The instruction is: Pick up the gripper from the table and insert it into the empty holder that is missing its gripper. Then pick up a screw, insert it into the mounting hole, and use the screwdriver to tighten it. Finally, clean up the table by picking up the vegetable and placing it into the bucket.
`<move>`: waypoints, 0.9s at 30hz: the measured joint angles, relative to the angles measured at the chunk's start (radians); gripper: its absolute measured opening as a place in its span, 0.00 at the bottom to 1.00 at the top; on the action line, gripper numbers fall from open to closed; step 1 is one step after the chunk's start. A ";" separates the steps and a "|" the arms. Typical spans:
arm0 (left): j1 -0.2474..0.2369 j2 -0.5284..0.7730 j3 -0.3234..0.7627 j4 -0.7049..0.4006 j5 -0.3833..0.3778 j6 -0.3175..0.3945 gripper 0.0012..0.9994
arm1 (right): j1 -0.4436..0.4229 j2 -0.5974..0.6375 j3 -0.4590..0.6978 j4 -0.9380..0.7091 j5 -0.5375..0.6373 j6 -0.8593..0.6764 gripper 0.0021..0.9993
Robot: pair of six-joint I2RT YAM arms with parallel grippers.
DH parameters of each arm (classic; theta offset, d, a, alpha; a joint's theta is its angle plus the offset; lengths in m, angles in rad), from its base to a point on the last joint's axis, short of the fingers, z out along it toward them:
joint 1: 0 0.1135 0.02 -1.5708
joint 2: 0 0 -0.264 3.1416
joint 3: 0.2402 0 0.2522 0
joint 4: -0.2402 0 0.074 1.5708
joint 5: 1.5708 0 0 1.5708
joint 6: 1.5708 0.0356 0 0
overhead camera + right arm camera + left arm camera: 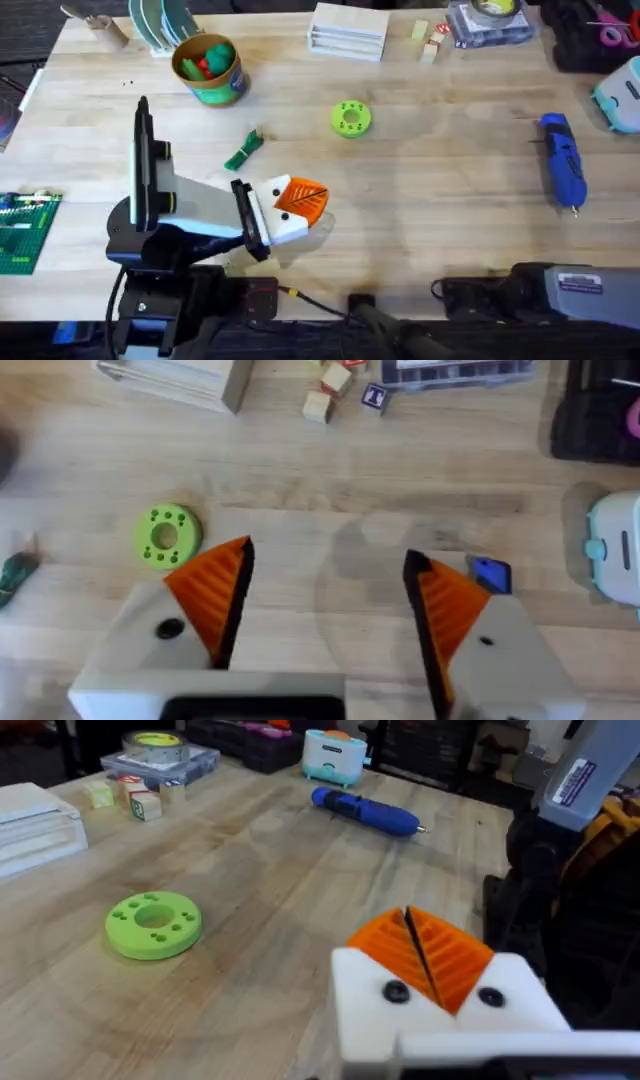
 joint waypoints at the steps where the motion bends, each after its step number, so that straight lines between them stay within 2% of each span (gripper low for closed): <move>1: 0.000 0.000 0.000 0.000 0.000 0.000 0.01 | -0.015 0.005 0.000 0.000 0.001 0.000 0.91; 13: 0.000 0.000 0.000 0.000 0.000 0.000 0.01 | -0.089 0.058 0.000 -0.059 0.008 -0.038 0.91; 17: 0.000 0.000 0.000 0.000 0.000 0.000 0.01 | -0.182 0.038 0.000 -0.095 0.008 -0.061 0.91; 21: 0.000 0.000 0.000 0.000 0.000 0.000 0.01 | -0.309 -0.011 -0.018 -0.082 -0.012 -0.068 0.91; 27: 0.000 0.000 0.000 0.000 0.000 0.000 0.01 | -0.471 -0.163 -0.217 -0.004 -0.057 -0.080 0.91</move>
